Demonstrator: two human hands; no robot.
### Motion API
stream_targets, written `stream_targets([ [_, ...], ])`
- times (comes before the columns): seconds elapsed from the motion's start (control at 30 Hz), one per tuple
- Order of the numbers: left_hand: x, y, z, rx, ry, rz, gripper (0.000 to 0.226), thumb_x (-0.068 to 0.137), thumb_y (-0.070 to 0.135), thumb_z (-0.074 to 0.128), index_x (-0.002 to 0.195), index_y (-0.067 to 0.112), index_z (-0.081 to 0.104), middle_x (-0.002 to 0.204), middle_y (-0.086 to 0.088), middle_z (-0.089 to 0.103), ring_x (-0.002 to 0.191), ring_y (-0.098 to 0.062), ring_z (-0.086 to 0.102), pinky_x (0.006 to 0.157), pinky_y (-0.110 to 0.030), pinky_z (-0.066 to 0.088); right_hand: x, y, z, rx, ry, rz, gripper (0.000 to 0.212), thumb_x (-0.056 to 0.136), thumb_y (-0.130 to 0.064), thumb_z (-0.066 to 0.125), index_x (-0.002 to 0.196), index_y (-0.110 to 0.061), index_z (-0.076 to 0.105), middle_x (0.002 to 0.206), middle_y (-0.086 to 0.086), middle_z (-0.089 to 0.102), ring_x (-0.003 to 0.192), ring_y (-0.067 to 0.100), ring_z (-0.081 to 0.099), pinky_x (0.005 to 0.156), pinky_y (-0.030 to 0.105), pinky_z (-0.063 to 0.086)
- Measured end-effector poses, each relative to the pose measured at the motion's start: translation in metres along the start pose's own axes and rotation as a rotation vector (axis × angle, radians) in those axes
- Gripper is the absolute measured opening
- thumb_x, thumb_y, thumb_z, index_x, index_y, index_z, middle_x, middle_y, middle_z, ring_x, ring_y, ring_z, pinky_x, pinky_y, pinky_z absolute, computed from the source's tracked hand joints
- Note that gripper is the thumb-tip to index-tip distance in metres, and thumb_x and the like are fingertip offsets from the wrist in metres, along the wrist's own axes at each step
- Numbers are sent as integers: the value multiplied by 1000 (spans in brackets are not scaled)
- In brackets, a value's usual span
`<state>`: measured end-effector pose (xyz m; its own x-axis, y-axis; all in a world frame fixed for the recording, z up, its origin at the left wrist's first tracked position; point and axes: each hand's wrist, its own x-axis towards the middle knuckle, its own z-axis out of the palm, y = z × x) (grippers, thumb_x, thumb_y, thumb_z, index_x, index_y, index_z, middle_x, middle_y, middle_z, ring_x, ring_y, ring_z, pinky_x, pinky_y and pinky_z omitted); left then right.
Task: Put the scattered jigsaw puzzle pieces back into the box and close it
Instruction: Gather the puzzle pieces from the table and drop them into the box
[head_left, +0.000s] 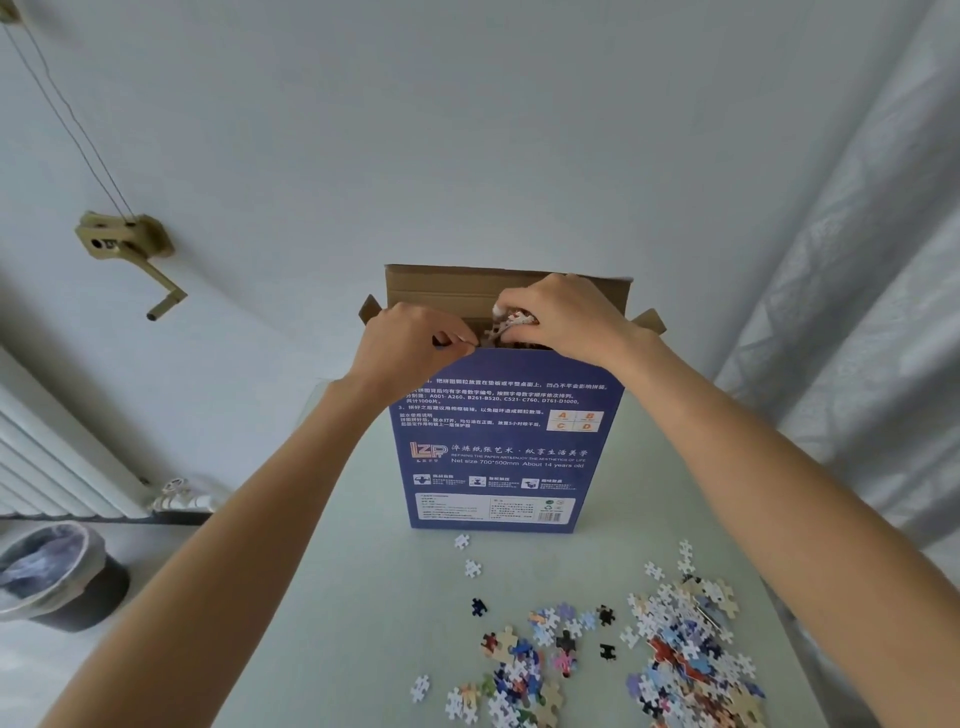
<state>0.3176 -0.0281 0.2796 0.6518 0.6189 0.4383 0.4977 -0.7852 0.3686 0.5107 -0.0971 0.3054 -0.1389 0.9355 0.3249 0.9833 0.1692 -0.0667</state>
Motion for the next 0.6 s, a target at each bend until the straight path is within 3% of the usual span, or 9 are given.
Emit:
stream_targets([
  [0.1, 0, -1, 1, 10, 2, 2, 8, 83, 29, 67, 87, 29, 74, 80, 12, 69, 72, -1, 58, 64, -23, 51, -1, -2, -1, 99, 36, 31, 15, 88, -27, 62, 98, -18, 68, 90, 0, 70, 74, 13, 61, 71, 27, 45],
  [0.23, -4, -2, 4, 45, 64, 71, 11, 85, 28, 66, 92, 26, 73, 86, 10, 70, 80, -8, 62, 66, -28, 52, -9, -6, -3, 175, 201, 56, 14, 88, -19, 62, 98, -15, 70, 96, -1, 72, 82, 15, 65, 78, 34, 52],
  [0.4, -42, 12, 10, 122, 335, 226, 16, 88, 27, 58, 96, 21, 71, 87, 8, 70, 81, -13, 61, 59, -19, 42, -73, -38, 19, 205, 570, 49, 13, 88, -16, 62, 98, -11, 69, 92, -2, 72, 72, 9, 65, 64, 23, 55],
  [0.5, -90, 20, 31, 47, 381, 256, 17, 88, 23, 58, 93, 15, 72, 84, 3, 71, 76, -14, 63, 60, -18, 44, -136, -59, 62, 168, 542, 68, 13, 86, -14, 64, 97, -9, 69, 89, 1, 72, 71, 12, 66, 61, 16, 49],
  [0.6, -147, 22, 70, -54, 303, 148, 14, 86, 20, 61, 93, 14, 71, 87, 3, 72, 78, -15, 65, 63, -22, 50, -199, -70, 117, 202, 341, 161, 14, 85, -12, 64, 98, -11, 69, 89, 0, 72, 71, 14, 68, 56, 23, 54],
])
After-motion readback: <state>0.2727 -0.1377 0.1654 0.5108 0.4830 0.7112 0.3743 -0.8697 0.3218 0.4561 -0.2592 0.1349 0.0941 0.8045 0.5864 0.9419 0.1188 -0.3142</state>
